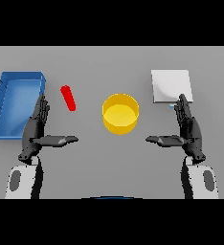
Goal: Pick up the red beaker and tilt it to pour out 1 green nut into yellow bowl. Pick up the yellow bowl and place it on the metallic measuring scale.
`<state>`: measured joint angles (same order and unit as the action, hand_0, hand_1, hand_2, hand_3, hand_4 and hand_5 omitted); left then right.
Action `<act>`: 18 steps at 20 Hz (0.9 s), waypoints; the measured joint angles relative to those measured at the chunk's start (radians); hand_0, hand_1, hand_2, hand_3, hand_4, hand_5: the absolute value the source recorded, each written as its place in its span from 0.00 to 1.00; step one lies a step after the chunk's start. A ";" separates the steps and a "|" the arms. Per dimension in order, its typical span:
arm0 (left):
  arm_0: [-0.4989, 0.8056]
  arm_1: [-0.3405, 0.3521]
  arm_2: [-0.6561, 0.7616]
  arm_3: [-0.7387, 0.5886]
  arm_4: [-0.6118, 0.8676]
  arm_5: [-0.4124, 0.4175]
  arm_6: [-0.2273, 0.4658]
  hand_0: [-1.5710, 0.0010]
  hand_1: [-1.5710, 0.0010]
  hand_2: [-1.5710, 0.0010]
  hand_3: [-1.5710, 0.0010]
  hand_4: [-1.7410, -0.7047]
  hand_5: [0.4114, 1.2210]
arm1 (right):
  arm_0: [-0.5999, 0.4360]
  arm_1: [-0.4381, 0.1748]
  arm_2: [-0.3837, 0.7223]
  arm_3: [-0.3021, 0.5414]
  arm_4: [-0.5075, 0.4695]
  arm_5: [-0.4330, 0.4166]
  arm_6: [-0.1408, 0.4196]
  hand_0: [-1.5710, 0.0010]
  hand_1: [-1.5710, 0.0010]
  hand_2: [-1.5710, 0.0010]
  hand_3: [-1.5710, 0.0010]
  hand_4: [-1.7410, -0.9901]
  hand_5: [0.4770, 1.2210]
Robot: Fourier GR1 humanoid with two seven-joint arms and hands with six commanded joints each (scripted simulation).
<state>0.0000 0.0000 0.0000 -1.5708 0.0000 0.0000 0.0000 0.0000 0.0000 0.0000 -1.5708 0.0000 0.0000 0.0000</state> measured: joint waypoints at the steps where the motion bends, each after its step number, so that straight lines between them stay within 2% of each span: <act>1: 0.000 0.001 0.001 0.000 0.001 0.001 0.000 1.00 1.00 1.00 1.00 0.52 0.33 | -0.001 0.000 0.000 0.001 0.000 -0.001 0.001 1.00 1.00 1.00 1.00 0.75 0.13; 6: -0.005 0.004 0.003 -0.005 0.002 0.002 0.005 1.00 1.00 1.00 1.00 0.52 0.33 | -0.022 0.010 0.004 0.016 0.005 -0.007 0.011 1.00 1.00 1.00 1.00 0.75 0.13; 7: 0.026 0.032 -0.025 -0.037 -0.031 -0.017 -0.027 1.00 1.00 1.00 1.00 0.52 0.33 | 0.001 -0.029 0.035 -0.007 0.087 -0.021 -0.030 1.00 1.00 1.00 1.00 0.75 0.13; 9: 0.067 0.053 -0.067 -0.089 -0.076 -0.031 -0.027 1.00 1.00 1.00 1.00 0.52 0.32 | 0.030 -0.066 0.072 -0.045 0.157 -0.022 -0.042 1.00 1.00 1.00 1.00 0.73 0.14; 11: 0.079 0.066 -0.073 -0.113 -0.087 -0.031 -0.003 1.00 1.00 1.00 1.00 0.52 0.32 | 0.037 -0.088 0.070 -0.066 0.160 -0.013 -0.041 1.00 1.00 1.00 1.00 0.73 0.14; 13: 0.090 0.067 -0.084 -0.131 -0.089 -0.037 0.014 1.00 1.00 1.00 1.00 0.54 0.31 | 0.037 -0.081 0.079 -0.058 0.168 -0.013 -0.040 1.00 1.00 1.00 1.00 0.71 0.14; 17: 0.069 0.074 -0.086 -0.133 -0.097 -0.035 0.051 1.00 1.00 1.00 1.00 0.54 0.30 | 0.039 -0.077 0.064 -0.070 0.107 0.021 -0.039 1.00 1.00 1.00 1.00 0.62 0.18; 18: 0.064 0.065 -0.089 -0.115 -0.099 -0.033 0.062 1.00 1.00 1.00 1.00 0.54 0.30 | 0.049 -0.079 0.068 -0.082 0.107 0.026 -0.058 1.00 1.00 1.00 1.00 0.61 0.19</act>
<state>0.0640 0.0646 -0.0891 -1.6858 -0.0994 -0.0334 0.0618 0.0488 -0.0792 0.0683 -1.6525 0.1065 0.0264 -0.0576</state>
